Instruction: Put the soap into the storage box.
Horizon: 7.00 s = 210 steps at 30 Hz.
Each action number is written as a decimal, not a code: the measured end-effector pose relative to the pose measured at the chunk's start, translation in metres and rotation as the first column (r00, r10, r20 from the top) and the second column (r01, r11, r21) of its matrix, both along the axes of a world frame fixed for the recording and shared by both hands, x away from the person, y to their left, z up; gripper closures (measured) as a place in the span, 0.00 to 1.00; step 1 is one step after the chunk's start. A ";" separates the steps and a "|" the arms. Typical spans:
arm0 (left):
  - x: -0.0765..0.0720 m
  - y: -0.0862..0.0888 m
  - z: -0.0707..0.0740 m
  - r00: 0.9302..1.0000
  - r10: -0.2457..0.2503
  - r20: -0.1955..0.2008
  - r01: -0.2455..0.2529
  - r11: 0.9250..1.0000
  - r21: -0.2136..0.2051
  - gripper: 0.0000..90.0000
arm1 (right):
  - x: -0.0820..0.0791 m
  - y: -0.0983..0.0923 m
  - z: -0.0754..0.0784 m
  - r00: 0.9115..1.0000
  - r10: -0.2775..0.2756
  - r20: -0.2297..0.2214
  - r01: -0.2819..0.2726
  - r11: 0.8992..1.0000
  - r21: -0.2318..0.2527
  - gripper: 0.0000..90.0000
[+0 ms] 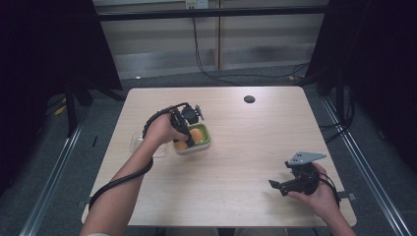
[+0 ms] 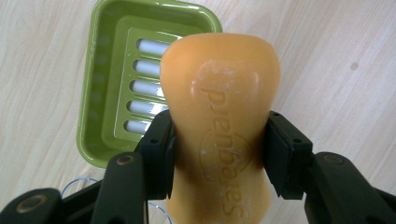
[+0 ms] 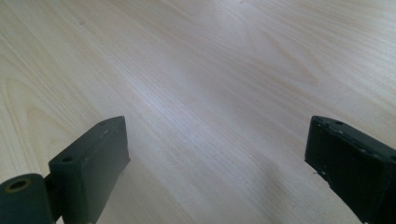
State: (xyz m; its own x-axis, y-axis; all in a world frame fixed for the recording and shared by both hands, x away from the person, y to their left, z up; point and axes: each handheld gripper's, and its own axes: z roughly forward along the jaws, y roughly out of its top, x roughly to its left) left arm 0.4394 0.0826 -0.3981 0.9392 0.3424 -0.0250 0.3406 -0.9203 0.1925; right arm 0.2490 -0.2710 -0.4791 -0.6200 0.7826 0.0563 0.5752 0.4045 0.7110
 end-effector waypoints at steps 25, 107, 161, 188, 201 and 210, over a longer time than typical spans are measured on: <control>0.016 -0.002 0.002 1.000 -0.008 0.002 0.008 1.000 0.008 0.55 | 0.001 -0.002 -0.001 1.000 -0.003 -0.001 0.003 1.000 0.002 0.06; 0.049 -0.005 -0.029 1.000 0.002 0.027 -0.003 0.999 0.038 0.55 | 0.001 -0.003 -0.001 1.000 -0.001 0.001 0.001 1.000 0.010 0.06; 0.053 -0.008 -0.050 1.000 0.006 0.018 -0.007 0.999 0.045 0.55 | 0.001 -0.002 -0.001 1.000 0.004 0.003 -0.004 1.000 0.006 0.06; 0.053 -0.008 -0.046 0.998 0.046 0.034 -0.046 0.999 -0.004 0.54 | 0.001 -0.003 -0.002 1.000 0.005 0.002 -0.005 1.000 0.007 0.06; 0.053 -0.003 -0.037 0.996 0.071 0.049 -0.070 0.997 -0.026 0.46 | 0.001 -0.002 -0.001 1.000 0.005 0.004 -0.005 1.000 0.004 0.06; 0.050 0.001 -0.032 0.989 0.138 0.043 -0.135 0.988 -0.075 0.31 | 0.000 -0.001 -0.001 1.000 0.003 0.003 -0.003 1.000 0.004 0.06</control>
